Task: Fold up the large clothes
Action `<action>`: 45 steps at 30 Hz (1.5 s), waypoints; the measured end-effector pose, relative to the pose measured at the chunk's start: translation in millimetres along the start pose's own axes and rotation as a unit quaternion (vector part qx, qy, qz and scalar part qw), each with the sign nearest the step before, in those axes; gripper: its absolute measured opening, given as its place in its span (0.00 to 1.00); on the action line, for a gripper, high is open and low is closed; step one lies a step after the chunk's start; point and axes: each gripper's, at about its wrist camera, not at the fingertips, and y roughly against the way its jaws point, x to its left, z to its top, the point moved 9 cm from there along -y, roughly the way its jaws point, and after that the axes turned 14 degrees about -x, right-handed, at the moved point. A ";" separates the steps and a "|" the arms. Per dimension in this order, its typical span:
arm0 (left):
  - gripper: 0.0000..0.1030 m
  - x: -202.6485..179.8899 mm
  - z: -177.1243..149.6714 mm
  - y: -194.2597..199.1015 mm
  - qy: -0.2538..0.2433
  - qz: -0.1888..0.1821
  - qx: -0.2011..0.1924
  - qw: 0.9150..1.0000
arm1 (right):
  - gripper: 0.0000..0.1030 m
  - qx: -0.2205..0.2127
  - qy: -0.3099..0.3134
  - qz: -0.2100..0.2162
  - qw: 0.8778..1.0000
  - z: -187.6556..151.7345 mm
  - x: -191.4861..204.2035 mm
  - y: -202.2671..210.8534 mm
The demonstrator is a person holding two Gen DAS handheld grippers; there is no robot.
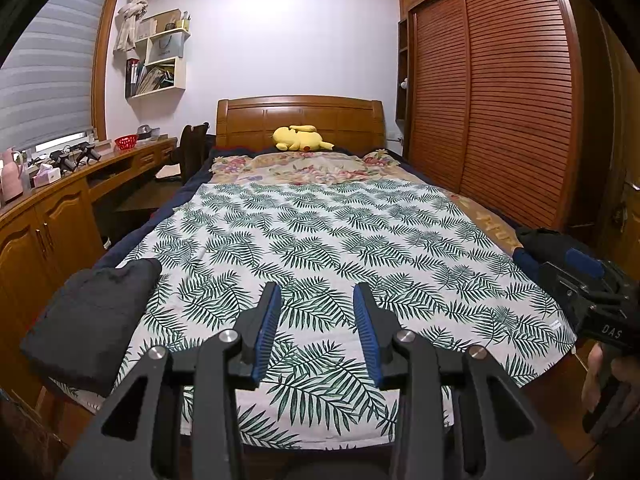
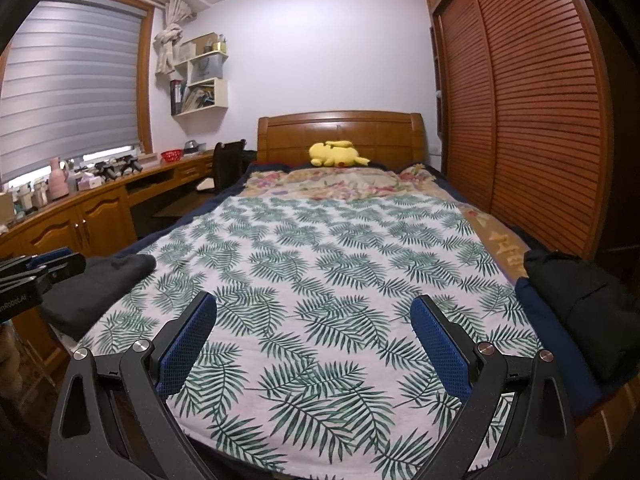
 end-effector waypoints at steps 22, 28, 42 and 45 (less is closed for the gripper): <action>0.36 1.3 0.3 0.0 0.000 0.001 -0.001 1.000 | 0.96 0.001 -0.002 0.001 1.000 0.9 3.9 3.1; 0.36 1.3 0.1 0.0 0.000 0.000 -0.001 1.000 | 0.96 0.001 -0.002 0.001 1.000 1.1 3.7 2.9; 0.37 -1.3 0.0 0.6 0.000 0.000 -0.002 1.000 | 0.96 0.000 -0.002 0.004 1.000 0.1 12.3 5.7; 0.37 -1.2 -0.1 0.7 0.001 0.000 -0.002 1.000 | 0.96 0.001 -0.003 0.004 1.000 -0.1 14.0 6.0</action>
